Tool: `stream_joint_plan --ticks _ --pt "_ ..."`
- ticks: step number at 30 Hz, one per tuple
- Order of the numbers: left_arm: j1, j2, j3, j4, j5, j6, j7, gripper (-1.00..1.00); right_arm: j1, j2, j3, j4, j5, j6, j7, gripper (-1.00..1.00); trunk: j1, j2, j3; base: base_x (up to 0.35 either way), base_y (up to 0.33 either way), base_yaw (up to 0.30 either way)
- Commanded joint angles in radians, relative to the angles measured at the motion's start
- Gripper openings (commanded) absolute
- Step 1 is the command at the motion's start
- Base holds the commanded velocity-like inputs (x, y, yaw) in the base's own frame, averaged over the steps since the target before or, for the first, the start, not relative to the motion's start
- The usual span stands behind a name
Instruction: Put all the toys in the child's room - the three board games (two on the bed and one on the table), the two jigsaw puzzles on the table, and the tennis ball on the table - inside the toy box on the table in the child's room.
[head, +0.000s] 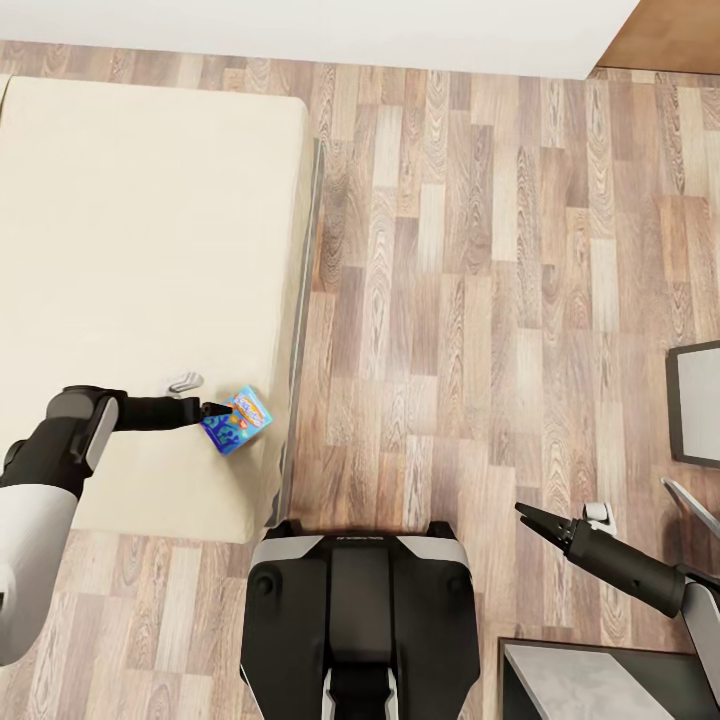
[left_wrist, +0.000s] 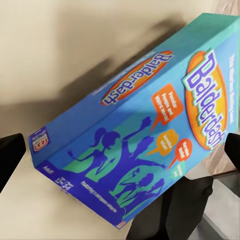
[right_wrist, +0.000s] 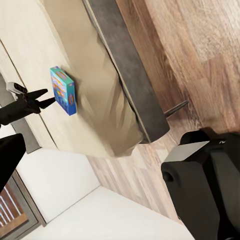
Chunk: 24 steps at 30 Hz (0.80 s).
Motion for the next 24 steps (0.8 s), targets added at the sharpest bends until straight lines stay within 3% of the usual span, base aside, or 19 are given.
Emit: stream_joint_plan --ticks 1,24 --pt "0.000 -0.001 0.001 0.000 0.002 0.007 -0.004 1.00 0.000 0.000 -0.001 0.000 0.001 0.004 0.004 1.00 0.001 -0.002 -0.001 0.000 0.000 0.000" --pt "0.000 -0.002 0.002 0.001 0.003 0.006 -0.009 1.00 0.000 0.000 -0.001 0.000 0.002 0.004 0.004 1.00 0.001 -0.002 -0.001 0.000 0.000 0.000"
